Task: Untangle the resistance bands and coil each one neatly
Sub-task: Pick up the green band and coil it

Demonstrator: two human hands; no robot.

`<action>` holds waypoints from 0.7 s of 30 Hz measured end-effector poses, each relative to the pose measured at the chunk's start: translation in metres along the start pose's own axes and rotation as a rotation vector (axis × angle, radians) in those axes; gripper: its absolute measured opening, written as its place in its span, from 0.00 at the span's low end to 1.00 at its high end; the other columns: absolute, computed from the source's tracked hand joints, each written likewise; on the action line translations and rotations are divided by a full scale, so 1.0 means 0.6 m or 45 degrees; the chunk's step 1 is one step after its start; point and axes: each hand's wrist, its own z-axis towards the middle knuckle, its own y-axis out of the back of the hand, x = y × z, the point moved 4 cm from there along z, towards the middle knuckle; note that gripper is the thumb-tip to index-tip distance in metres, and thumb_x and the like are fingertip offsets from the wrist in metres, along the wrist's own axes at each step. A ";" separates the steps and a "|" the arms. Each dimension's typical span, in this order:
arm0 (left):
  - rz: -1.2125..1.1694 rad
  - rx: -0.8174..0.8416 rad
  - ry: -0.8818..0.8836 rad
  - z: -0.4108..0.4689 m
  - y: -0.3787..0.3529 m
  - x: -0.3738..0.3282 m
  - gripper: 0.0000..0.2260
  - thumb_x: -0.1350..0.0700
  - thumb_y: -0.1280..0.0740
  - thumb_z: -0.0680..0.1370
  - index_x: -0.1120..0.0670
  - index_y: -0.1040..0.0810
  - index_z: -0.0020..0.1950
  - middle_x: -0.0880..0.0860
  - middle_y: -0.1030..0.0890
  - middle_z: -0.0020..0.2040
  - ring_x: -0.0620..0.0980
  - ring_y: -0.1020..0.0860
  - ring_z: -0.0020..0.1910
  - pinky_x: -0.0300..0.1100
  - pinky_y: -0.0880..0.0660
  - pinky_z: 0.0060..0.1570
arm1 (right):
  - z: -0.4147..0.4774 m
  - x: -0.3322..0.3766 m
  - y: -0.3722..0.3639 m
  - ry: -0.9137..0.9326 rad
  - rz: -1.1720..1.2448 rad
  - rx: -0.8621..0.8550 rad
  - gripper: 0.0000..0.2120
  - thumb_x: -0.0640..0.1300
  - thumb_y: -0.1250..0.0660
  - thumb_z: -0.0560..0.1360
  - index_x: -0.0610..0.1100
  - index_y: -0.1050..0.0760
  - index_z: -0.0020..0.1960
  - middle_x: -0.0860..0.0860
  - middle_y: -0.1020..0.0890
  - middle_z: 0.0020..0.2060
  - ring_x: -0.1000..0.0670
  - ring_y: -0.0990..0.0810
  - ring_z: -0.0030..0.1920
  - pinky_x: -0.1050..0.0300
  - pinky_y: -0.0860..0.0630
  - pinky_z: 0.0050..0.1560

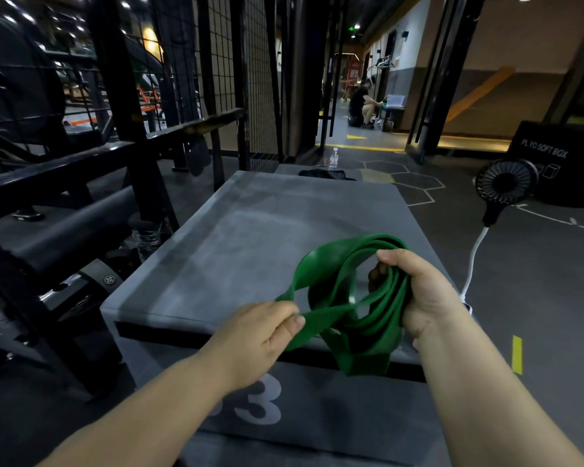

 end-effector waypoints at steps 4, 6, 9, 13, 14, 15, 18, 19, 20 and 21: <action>-0.466 -0.387 0.157 -0.005 0.015 0.002 0.03 0.51 0.35 0.78 0.47 0.26 0.51 0.44 0.23 0.49 0.40 0.24 0.51 0.31 0.27 0.49 | 0.007 0.013 0.009 0.038 -0.004 0.089 0.08 0.39 0.30 0.60 0.42 0.26 0.37 0.50 0.24 0.27 0.51 0.23 0.28 0.61 0.24 0.30; -0.532 -0.495 0.255 0.000 0.026 0.006 0.06 0.54 0.33 0.77 0.47 0.28 0.52 0.44 0.24 0.52 0.38 0.25 0.52 0.29 0.30 0.52 | 0.000 0.018 -0.001 0.078 -0.100 0.221 0.03 0.38 0.33 0.61 0.42 0.22 0.35 0.49 0.22 0.26 0.51 0.22 0.27 0.61 0.22 0.30; -0.618 -0.404 0.442 0.014 0.031 0.011 0.13 0.47 0.33 0.76 0.46 0.32 0.58 0.39 0.28 0.56 0.33 0.29 0.55 0.29 0.34 0.51 | -0.007 0.017 -0.013 0.100 -0.176 0.369 0.05 0.35 0.31 0.57 0.44 0.19 0.29 0.48 0.21 0.27 0.51 0.21 0.28 0.61 0.21 0.33; -0.840 -0.142 0.615 0.027 -0.001 0.011 0.16 0.45 0.38 0.79 0.45 0.36 0.65 0.44 0.32 0.62 0.43 0.30 0.59 0.39 0.34 0.58 | 0.006 0.011 0.002 0.021 -0.070 0.224 0.12 0.39 0.27 0.53 0.41 0.23 0.35 0.46 0.23 0.29 0.48 0.22 0.31 0.57 0.20 0.35; -0.855 -0.097 0.625 0.028 -0.008 0.009 0.15 0.46 0.38 0.79 0.44 0.35 0.65 0.46 0.31 0.62 0.44 0.29 0.59 0.43 0.32 0.59 | 0.008 0.012 0.004 0.023 -0.047 0.185 0.11 0.39 0.28 0.56 0.41 0.25 0.37 0.47 0.23 0.28 0.48 0.22 0.31 0.57 0.20 0.35; -0.854 -0.073 0.627 0.028 -0.013 0.008 0.14 0.47 0.38 0.80 0.44 0.34 0.64 0.46 0.29 0.60 0.44 0.27 0.57 0.45 0.30 0.60 | 0.010 0.013 0.005 0.033 -0.018 0.161 0.10 0.40 0.29 0.59 0.41 0.27 0.38 0.48 0.24 0.28 0.49 0.23 0.31 0.57 0.21 0.35; -0.785 -0.086 0.621 0.023 -0.021 0.006 0.14 0.47 0.36 0.79 0.41 0.34 0.63 0.39 0.28 0.53 0.42 0.24 0.51 0.45 0.26 0.56 | 0.011 0.015 0.011 0.051 0.081 0.100 0.07 0.41 0.31 0.61 0.43 0.28 0.36 0.50 0.25 0.26 0.50 0.25 0.30 0.58 0.24 0.35; -0.769 -0.092 0.623 0.021 -0.025 0.006 0.15 0.47 0.35 0.78 0.40 0.35 0.63 0.39 0.28 0.54 0.43 0.23 0.52 0.45 0.26 0.56 | 0.010 0.015 0.011 0.057 0.105 0.098 0.07 0.42 0.31 0.61 0.43 0.28 0.36 0.51 0.26 0.26 0.50 0.25 0.29 0.59 0.24 0.34; -0.787 -0.084 0.631 0.018 -0.031 0.005 0.16 0.49 0.34 0.78 0.39 0.34 0.63 0.39 0.27 0.55 0.44 0.22 0.52 0.46 0.25 0.57 | 0.008 0.015 0.011 0.060 0.121 0.101 0.07 0.42 0.31 0.61 0.43 0.29 0.36 0.51 0.26 0.26 0.51 0.25 0.29 0.59 0.24 0.33; -0.862 -0.060 0.656 0.015 -0.040 0.004 0.17 0.51 0.33 0.78 0.40 0.34 0.64 0.41 0.25 0.55 0.46 0.21 0.53 0.48 0.24 0.59 | 0.007 0.014 0.009 0.062 0.133 0.111 0.07 0.42 0.31 0.61 0.43 0.29 0.36 0.51 0.26 0.26 0.51 0.25 0.29 0.59 0.24 0.32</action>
